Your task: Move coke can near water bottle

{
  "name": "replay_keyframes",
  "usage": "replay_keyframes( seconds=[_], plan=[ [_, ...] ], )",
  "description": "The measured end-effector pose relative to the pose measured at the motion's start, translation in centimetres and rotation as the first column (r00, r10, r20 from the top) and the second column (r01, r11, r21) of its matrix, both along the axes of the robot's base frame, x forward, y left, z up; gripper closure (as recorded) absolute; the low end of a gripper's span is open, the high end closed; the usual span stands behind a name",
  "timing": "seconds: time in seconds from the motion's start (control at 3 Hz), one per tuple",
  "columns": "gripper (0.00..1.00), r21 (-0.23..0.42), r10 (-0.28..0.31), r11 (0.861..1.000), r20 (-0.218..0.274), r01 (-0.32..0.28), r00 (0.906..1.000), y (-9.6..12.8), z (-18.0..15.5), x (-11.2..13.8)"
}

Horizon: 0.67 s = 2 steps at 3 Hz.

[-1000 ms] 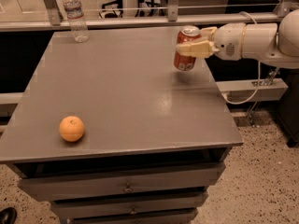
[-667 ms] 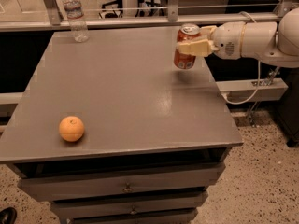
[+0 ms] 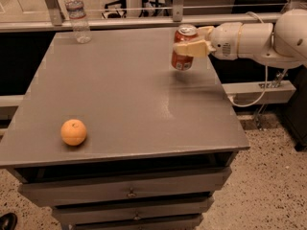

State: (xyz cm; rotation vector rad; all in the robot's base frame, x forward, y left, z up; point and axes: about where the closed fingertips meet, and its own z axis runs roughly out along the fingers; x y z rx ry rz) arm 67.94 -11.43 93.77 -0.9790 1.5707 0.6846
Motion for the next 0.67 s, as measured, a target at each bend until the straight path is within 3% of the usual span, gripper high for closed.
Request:
replay_keyframes(
  seconds=[0.33,0.67],
  plan=[
    [1.0,0.028,0.006,1.0,0.043,-0.007,0.9991,3.2,-0.6,4.3],
    [1.0,0.005,0.017,1.0,0.085,-0.018,0.9962,9.6,-0.1,10.5]
  ],
)
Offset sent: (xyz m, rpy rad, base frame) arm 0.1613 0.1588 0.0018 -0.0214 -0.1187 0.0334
